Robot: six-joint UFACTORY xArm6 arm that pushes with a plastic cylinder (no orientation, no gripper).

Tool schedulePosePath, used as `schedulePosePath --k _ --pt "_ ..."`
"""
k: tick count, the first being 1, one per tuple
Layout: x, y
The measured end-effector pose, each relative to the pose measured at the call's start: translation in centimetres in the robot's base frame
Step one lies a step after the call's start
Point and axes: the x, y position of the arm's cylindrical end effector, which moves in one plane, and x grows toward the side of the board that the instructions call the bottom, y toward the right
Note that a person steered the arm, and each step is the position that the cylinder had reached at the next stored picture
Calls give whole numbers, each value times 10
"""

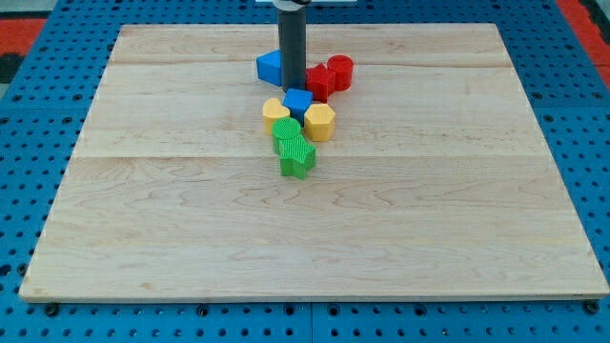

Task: Place the blue triangle close to the yellow heart

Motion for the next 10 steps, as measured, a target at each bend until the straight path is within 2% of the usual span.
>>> schedulePosePath --k 1,2,3,5,7,10 --pt "-40 -4" --pt "-62 55" --pt "-34 77" --pt "35 22" --pt "-25 39" --pt "-54 -101"
